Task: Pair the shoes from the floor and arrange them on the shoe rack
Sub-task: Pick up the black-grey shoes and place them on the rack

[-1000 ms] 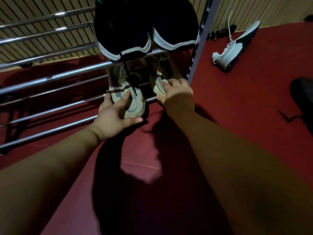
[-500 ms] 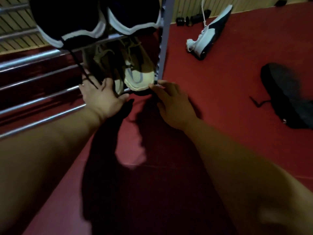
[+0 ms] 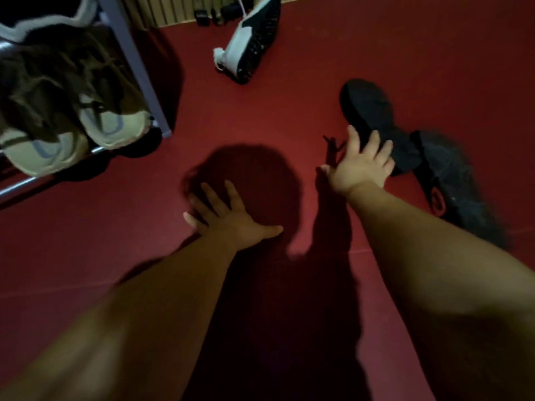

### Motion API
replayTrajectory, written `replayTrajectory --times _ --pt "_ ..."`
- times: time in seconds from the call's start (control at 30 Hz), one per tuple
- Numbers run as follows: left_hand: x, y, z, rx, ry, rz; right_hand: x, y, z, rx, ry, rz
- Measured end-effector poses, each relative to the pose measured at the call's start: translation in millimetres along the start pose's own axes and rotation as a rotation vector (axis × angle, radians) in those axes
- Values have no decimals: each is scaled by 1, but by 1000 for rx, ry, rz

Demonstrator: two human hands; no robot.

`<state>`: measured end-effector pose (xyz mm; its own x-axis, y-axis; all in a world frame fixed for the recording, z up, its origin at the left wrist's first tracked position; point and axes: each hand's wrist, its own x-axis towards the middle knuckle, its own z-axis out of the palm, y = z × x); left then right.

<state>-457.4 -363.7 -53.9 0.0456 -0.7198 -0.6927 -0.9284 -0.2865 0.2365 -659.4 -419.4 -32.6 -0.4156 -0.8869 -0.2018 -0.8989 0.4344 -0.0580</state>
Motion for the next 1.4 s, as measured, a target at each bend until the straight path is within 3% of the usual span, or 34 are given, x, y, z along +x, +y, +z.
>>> replayTrajectory --times 0.17,0.37,0.6,0.77,0.87,1.1,1.17,1.27,1.4 --pt "6 5 3 32 -16 -93 28 47 -9 94 -74 167" --pt "7 11 3 83 -45 -142 46 65 -9 104 -85 207" --pt "13 11 7 105 -7 -162 30 70 -6 119 49 90" --pt "12 11 14 126 65 -162 -60 55 25 209 125 -34" --pt "13 12 15 126 82 -165 -95 53 33 161 94 -118" --pt "9 16 16 129 113 -183 -72 34 8 64 16 -210" --pt "8 16 14 130 98 -183 -69 37 -2 252 -27 -208" --pt "4 18 10 130 66 -185 -65 46 -20 851 -244 -126" --pt "4 18 7 107 38 -187 -57 74 -18 1061 -462 56"
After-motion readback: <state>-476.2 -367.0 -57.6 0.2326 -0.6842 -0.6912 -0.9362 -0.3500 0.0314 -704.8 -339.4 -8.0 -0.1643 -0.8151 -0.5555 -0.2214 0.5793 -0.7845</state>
